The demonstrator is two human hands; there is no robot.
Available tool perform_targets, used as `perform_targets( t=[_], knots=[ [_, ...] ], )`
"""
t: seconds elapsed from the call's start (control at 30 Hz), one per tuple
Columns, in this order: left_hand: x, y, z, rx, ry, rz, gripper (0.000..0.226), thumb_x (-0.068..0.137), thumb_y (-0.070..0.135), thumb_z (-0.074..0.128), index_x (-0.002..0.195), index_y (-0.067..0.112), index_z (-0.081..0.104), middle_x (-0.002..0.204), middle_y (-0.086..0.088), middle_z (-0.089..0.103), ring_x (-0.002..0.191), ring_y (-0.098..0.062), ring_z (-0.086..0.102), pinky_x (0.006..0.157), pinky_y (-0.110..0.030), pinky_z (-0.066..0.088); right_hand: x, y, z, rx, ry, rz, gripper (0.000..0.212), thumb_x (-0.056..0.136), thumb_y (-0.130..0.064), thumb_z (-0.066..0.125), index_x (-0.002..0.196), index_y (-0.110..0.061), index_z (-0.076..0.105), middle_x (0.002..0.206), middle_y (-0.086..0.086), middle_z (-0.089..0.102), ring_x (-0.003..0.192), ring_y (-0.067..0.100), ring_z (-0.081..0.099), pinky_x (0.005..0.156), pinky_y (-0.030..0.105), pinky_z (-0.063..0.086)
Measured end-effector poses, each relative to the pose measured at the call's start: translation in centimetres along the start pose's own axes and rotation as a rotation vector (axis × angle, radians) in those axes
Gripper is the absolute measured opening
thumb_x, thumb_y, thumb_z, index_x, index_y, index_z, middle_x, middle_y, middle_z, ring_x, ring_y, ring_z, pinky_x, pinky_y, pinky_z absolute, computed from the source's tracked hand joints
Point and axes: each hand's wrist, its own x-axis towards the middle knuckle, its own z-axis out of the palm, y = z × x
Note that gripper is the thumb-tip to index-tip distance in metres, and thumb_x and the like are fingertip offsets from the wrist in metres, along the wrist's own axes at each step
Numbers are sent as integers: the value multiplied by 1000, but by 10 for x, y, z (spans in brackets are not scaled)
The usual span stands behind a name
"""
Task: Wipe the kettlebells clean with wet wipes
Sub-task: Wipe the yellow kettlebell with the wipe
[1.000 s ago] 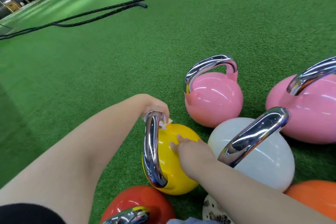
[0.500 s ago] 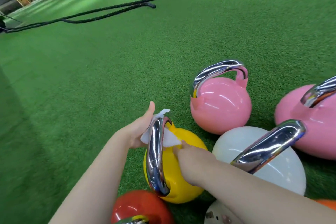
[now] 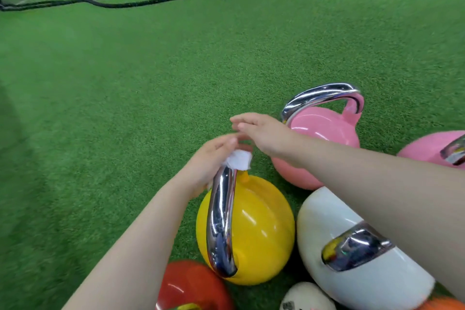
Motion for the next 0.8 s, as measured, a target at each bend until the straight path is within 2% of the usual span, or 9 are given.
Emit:
perform_targets(
  t=[0.1, 0.17, 0.27, 0.37, 0.47, 0.53, 0.6, 0.67, 0.8],
  knots=[
    [-4, 6, -8, -81, 154, 47, 16, 97, 18, 43, 100, 16, 59, 96, -2, 69, 74, -13, 65, 64, -25, 51, 4, 14, 10, 127, -89, 30, 31, 99, -17, 40, 125, -11, 57, 110, 5, 64, 103, 20, 60, 101, 42, 44],
    [-10, 3, -22, 64, 105, 49, 15, 92, 8, 50, 95, 18, 62, 91, 8, 70, 78, -7, 66, 67, -19, 50, 3, 22, 12, 115, -96, 28, 28, 95, -11, 47, 117, -9, 64, 91, -1, 65, 86, 14, 58, 93, 37, 46],
    [-17, 0, -29, 311, -93, 68, 44, 83, -4, 61, 103, 34, 63, 100, 22, 67, 94, 10, 62, 77, -6, 47, -4, 36, 10, 24, -69, -1, 24, 88, -4, 57, 109, -9, 70, 98, 2, 70, 88, 7, 58, 87, 28, 47],
    [-10, -8, -18, 414, -4, 115, 42, 80, 3, 68, 107, 36, 66, 99, 21, 66, 88, 14, 60, 75, 0, 44, -11, 46, 9, -43, -82, -20, 21, 85, -4, 64, 105, -7, 71, 102, 5, 71, 86, 2, 57, 81, 19, 45],
    [10, -16, -4, 444, 123, 14, 24, 78, 11, 72, 72, 34, 74, 68, 11, 70, 71, -3, 60, 67, -16, 49, -10, 53, 11, -26, -159, 36, 29, 84, 1, 63, 112, -5, 67, 105, 0, 67, 96, 6, 59, 88, 17, 45],
    [18, -28, -1, 479, 142, -102, 42, 88, 10, 59, 51, 28, 64, 42, 8, 60, 63, -9, 52, 54, -14, 46, -6, 57, 13, -77, -187, 56, 33, 85, 3, 61, 115, -8, 66, 114, 0, 66, 108, 10, 59, 99, 26, 43],
    [26, -33, 5, 394, 138, -201, 27, 88, 14, 61, 63, 24, 55, 54, 9, 59, 61, -6, 47, 51, -9, 42, -1, 63, 16, -172, -216, 77, 40, 84, 8, 55, 118, -11, 65, 119, 6, 66, 113, 18, 59, 103, 35, 43],
    [28, -38, 10, 467, 96, -237, 14, 80, 18, 71, 79, 16, 58, 77, 2, 60, 68, -10, 52, 64, -13, 46, 5, 70, 22, -288, -273, 105, 48, 80, 10, 46, 120, -12, 63, 119, 8, 65, 113, 25, 59, 100, 41, 45],
    [22, -42, 10, 455, 39, -238, 30, 66, 23, 83, 84, 15, 60, 91, -8, 64, 82, -19, 59, 84, -31, 50, 9, 76, 27, -410, -316, 168, 39, 84, 6, 40, 117, -5, 57, 118, 12, 61, 112, 29, 55, 97, 38, 45]
  ],
)
